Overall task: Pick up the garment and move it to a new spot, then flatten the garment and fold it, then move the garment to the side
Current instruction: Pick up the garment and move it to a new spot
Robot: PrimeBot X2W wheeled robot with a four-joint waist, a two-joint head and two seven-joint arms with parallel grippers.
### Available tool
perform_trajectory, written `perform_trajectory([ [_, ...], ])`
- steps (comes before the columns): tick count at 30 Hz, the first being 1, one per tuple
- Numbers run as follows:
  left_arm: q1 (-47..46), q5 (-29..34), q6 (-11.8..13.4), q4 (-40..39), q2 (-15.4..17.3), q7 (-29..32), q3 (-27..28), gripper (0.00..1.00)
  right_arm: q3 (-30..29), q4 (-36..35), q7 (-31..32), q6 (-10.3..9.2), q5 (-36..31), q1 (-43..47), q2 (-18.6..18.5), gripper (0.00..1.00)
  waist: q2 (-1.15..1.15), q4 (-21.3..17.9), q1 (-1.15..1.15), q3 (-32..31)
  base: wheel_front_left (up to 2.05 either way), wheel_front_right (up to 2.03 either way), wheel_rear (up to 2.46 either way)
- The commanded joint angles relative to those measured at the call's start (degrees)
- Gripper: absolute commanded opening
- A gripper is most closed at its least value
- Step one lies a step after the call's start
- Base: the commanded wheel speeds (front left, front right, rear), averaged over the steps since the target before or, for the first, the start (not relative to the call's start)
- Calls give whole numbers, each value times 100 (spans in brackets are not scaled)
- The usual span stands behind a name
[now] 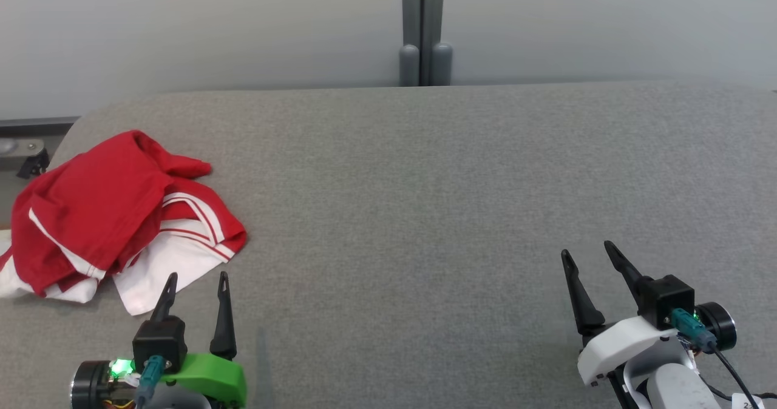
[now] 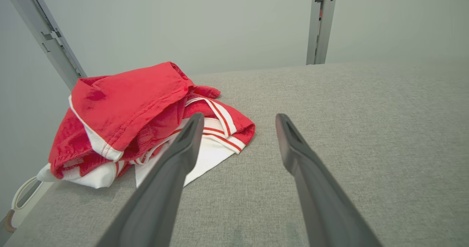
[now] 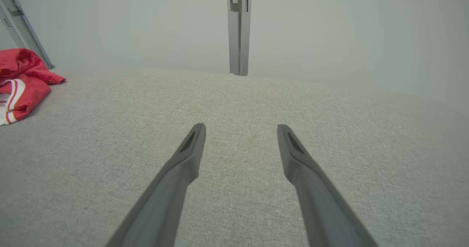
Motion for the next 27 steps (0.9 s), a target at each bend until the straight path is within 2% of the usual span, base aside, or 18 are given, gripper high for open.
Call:
perform_trajectory([
  [1,32,145,12,13,2,-59,34,100,38,-5,-46,-2,-123,-20,-17,100,0,307,0,25,0,0,0],
  [6,21,333,-9,51,-18,-111,142,100,159,29,-93,-2,-280,-51,-20,100,0,942,0,139,0,0,0],
  [18,184,302,-24,100,-93,-90,520,100,342,109,-93,-2,-180,-146,-17,100,0,2388,0,214,0,0,0],
  [23,273,272,-35,106,-119,-90,668,100,462,151,-93,-3,-128,-186,-17,100,0,2725,0,208,0,0,0],
  [27,356,231,-25,80,-162,-90,820,100,603,196,-93,-3,-93,-251,-21,100,0,2765,0,248,0,0,0],
])
